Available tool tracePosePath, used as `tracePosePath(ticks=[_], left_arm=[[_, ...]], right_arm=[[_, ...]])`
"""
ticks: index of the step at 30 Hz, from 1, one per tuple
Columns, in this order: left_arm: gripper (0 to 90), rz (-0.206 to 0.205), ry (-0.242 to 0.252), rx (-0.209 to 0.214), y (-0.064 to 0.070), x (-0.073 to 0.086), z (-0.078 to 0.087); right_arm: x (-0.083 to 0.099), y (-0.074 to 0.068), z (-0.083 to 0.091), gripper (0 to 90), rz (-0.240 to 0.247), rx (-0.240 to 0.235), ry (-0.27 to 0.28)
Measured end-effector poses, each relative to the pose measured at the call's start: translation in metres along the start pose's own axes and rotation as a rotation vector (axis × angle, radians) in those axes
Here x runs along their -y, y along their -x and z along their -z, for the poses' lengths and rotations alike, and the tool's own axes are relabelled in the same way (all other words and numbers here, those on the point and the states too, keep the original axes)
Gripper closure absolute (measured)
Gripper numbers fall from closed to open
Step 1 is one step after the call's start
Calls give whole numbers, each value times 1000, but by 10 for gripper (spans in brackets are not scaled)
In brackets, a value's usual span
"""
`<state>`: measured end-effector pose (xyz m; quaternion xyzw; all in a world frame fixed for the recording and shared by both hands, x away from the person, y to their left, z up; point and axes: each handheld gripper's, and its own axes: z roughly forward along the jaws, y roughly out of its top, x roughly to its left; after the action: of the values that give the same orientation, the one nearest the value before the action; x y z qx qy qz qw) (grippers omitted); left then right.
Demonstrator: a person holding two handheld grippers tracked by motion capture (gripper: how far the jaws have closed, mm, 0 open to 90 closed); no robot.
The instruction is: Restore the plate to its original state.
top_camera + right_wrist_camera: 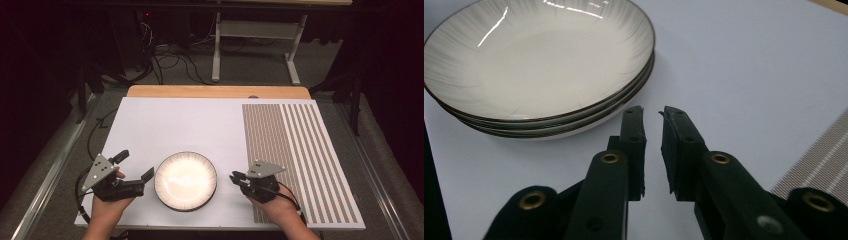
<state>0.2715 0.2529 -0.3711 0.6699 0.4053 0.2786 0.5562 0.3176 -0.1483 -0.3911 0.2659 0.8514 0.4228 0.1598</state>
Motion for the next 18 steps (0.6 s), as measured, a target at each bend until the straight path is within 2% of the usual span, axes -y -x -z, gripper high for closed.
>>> tracePosePath(ticks=[2,4,7,8,9,10,11,13,14,15,16,17,18], left_arm=[[6,0,-4,1,0,1,-1],[6,-1,-6,2,1,1,-2],[6,-6,-16,3,1,4,-4],[6,-6,-16,3,1,4,-4],[6,0,-19,5,1,5,-5],[6,-1,-24,7,0,7,-7],[6,-1,-28,8,0,7,-7],[6,3,-30,11,0,9,-9],[6,2,-32,12,-1,9,-9],[6,-1,-34,12,-1,9,-10],[6,-1,-32,13,0,9,-10],[6,-2,-32,13,0,9,-10],[5,-6,-36,14,0,9,-10]], right_arm=[[3,6,11,766,-35,20,20],[6,10,15,743,-45,29,37],[11,16,25,627,-60,62,82],[11,16,25,627,-60,62,82],[14,18,29,512,-72,86,111],[16,19,30,471,-74,91,122],[18,20,32,371,-82,99,145],[20,21,32,235,-93,112,162],[20,22,32,155,-91,104,177],[20,22,32,123,-90,99,182],[19,23,32,43,-106,76,182],[19,23,31,4,-122,67,187],[19,23,31,4,-116,72,192]])
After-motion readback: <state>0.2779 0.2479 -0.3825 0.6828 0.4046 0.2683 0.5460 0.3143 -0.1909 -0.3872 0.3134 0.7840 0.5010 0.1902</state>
